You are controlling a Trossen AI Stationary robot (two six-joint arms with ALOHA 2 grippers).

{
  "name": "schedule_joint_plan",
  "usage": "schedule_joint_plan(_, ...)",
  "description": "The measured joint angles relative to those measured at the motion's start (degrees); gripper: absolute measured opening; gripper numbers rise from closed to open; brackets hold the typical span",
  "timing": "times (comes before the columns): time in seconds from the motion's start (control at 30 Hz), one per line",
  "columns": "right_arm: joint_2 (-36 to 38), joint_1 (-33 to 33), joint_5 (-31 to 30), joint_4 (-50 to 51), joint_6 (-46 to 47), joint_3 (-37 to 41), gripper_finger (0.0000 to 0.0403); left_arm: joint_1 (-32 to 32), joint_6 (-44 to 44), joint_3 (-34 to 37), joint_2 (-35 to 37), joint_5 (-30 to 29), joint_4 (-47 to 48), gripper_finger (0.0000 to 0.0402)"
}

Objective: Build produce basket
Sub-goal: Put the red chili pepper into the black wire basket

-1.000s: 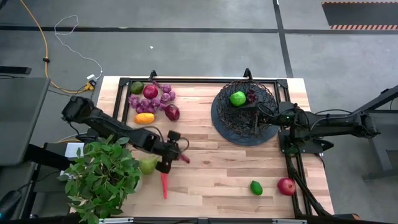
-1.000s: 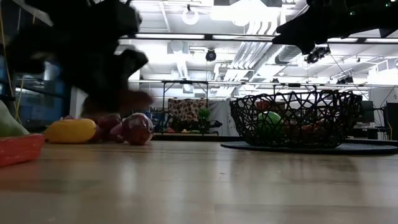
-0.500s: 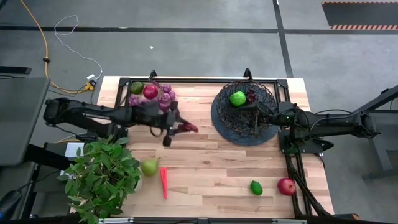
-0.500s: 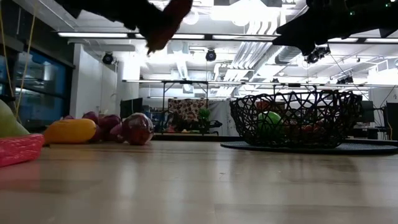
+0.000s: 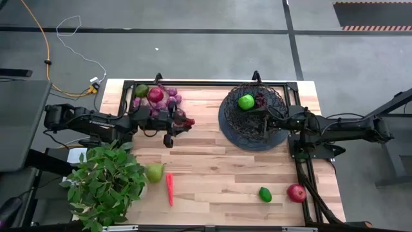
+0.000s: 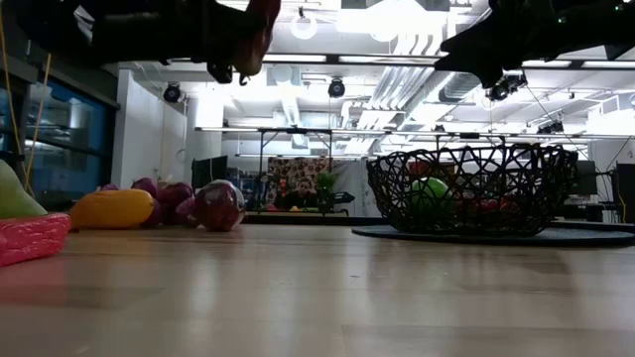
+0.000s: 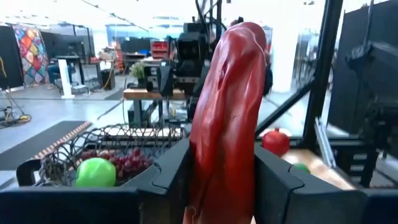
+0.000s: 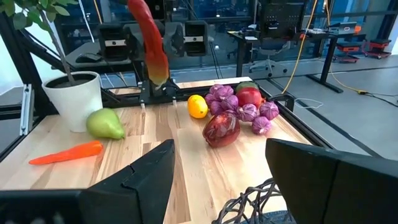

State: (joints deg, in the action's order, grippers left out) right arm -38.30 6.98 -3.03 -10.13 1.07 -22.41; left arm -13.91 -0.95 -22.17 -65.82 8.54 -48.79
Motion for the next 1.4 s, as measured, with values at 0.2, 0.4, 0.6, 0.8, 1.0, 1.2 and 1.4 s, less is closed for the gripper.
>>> schedule_joint_plan(0.2, 0.0, 0.0, 0.0, -0.7, 0.0, 0.0, 0.0234, 0.0, -0.5, 0.0, 0.0, -0.2, -0.9, 0.0122)
schedule_joint_plan(0.4, -0.1, 0.0, 0.0, -1.4, 0.3, 0.0, 0.0234, 0.0, -0.7, 0.0, 0.0, -0.2, -0.8, 0.0122)
schedule_joint_plan(0.6, -6.5, 0.0, 0.1, -11.2, 1.3, 0.0, 0.0234, 1.1, -1.4, -2.5, -4.0, -0.4, -0.6, 0.0122)
schedule_joint_plan(0.8, -18.7, 0.0, 1.3, -28.1, 0.1, 0.0, 0.0234, 2.1, -1.4, -9.9, -12.6, -0.6, -0.7, 0.0122)
schedule_joint_plan(1.0, -28.2, 0.0, 4.6, -42.4, 0.0, 0.0, 0.0234, 1.9, -3.4, -17.0, -21.0, -0.8, -0.7, 0.0122)
schedule_joint_plan(1.2, -34.2, 0.0, 7.3, -52.3, 1.6, 0.0, 0.0234, 1.9, -4.2, -23.3, -27.6, -0.8, -0.7, 0.0122)
schedule_joint_plan(1.4, -37.1, -1.1, 8.0, -53.8, 1.6, -2.1, 0.0234, 1.9, -6.0, -27.8, -31.8, -0.6, -0.9, 0.0122)
